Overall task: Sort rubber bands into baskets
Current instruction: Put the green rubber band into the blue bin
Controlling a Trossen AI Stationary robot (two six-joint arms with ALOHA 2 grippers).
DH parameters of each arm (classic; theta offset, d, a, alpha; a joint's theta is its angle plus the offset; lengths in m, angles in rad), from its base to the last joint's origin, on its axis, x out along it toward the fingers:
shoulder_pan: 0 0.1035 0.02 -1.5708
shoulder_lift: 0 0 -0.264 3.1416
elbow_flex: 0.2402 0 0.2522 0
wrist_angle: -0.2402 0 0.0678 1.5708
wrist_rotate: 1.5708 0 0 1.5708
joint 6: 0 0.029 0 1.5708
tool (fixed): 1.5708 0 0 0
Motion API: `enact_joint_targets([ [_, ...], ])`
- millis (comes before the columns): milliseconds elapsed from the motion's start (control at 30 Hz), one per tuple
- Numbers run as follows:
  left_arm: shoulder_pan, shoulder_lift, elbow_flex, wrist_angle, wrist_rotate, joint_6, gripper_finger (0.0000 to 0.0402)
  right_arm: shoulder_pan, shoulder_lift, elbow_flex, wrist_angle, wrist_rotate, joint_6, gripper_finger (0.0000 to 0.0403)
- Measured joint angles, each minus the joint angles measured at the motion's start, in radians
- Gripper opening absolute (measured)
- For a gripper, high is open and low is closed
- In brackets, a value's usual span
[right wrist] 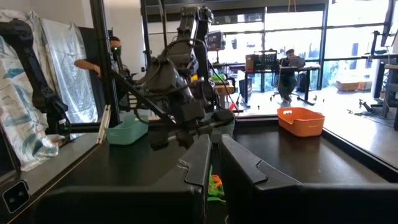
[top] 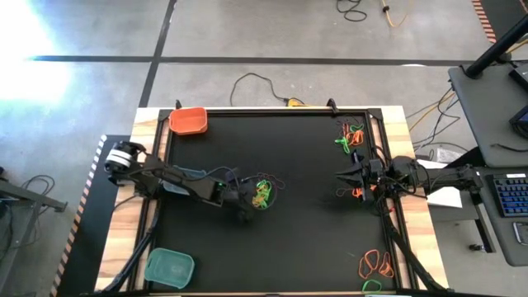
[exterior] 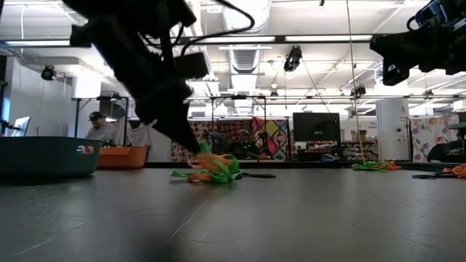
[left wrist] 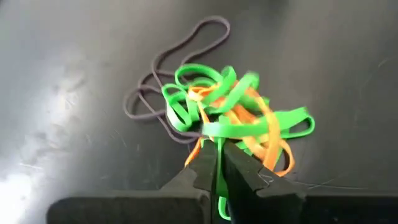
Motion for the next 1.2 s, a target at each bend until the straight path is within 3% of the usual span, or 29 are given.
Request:
enact_joint_targets([
  [200,0.001,-0.088,0.141,-0.322,-0.014,0.139,0.0001,0.0,0.0,0.0,0.0,0.0,0.0,0.0027],
  [333,0.034,-0.119,0.345,-0.587,0.103,0.271,0.0,0.0,0.0,0.0,0.0,0.0,0.0,0.0027],
  [500,0.089,-0.08,0.552,-0.834,0.205,0.284,0.0,0.0,0.0,0.0,0.0,0.0,0.0,0.0027],
  [600,0.107,-0.054,0.587,-0.89,0.235,0.289,0.0,0.0,0.0,0.0,0.0,0.0,0.0,0.0027],
  [733,0.115,-0.022,0.553,-0.883,0.442,0.278,0.0,0.0,0.0,0.0,0.0,0.0,0.0,0.0027],
  [800,0.102,-0.001,0.525,-0.88,0.491,0.276,0.0,0.0,0.0,0.0,0.0,0.0,0.0,0.0027],
  [1000,0.039,-0.001,0.493,-0.943,0.439,0.185,0.0,0.0,0.0,0.0,0.003,0.0,0.0,0.0027],
  [1133,0.002,-0.038,0.483,-1.092,0.323,0.11,0.0,0.0,0.0,0.0,0.005,0.0,0.002,0.0027],
  [1200,-0.006,-0.064,0.465,-1.208,0.229,0.048,0.0,0.001,0.0,0.0,0.005,-0.007,0.09,0.0027],
])
